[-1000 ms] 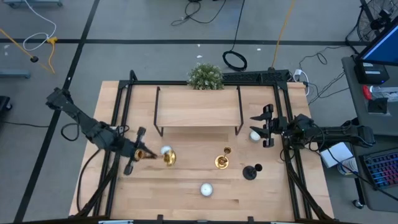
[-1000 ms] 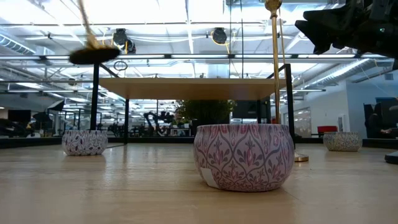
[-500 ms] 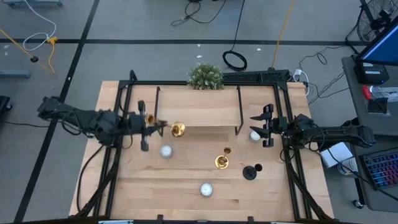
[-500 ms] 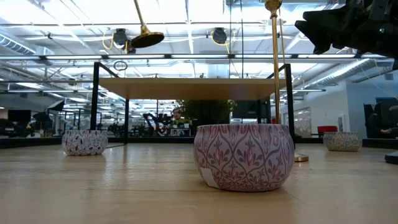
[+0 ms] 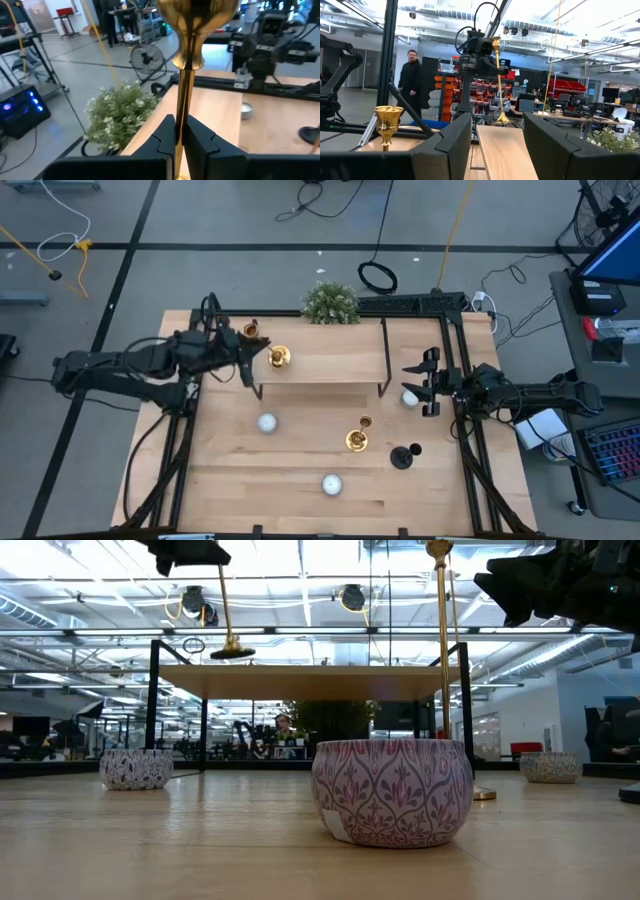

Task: Pick & Place candle stick holders
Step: Put the bottom gold candle holder on the shelf

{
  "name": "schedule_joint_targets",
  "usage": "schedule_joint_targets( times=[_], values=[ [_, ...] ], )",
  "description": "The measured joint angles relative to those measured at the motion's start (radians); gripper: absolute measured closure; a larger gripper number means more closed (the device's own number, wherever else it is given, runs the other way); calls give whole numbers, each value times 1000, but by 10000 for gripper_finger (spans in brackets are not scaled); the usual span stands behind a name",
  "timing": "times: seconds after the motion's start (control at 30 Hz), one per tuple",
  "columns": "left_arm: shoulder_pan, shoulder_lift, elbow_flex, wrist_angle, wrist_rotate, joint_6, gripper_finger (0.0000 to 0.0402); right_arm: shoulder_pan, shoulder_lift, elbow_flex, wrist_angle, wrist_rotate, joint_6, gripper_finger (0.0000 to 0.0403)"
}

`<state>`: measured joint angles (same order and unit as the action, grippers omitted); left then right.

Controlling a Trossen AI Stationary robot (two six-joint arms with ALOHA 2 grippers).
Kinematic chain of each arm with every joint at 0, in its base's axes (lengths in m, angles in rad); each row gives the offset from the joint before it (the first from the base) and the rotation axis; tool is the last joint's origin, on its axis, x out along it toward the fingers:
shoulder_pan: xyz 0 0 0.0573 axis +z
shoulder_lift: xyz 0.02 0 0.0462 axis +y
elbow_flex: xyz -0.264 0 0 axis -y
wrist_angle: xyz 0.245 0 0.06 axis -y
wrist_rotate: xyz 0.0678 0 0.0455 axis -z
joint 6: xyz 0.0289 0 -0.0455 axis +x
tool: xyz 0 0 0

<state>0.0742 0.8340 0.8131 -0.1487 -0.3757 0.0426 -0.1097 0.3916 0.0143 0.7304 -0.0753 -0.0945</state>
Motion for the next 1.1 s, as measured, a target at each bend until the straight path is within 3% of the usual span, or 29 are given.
schedule_joint_targets(
  times=[0.6, 0.87, 1.1],
  values=[
    [245, 56, 0, -36, 65, -8, 385, 0, 0, 0, 0, 6, -28, 232],
    [291, 56, 0, -38, 66, 1, 382, 0, 0, 0, 2, 78, -50, 232],
    [314, 56, 0, -38, 184, 8, 374, 0, 0, 0, 0, 76, -49, 232]
  ],
)
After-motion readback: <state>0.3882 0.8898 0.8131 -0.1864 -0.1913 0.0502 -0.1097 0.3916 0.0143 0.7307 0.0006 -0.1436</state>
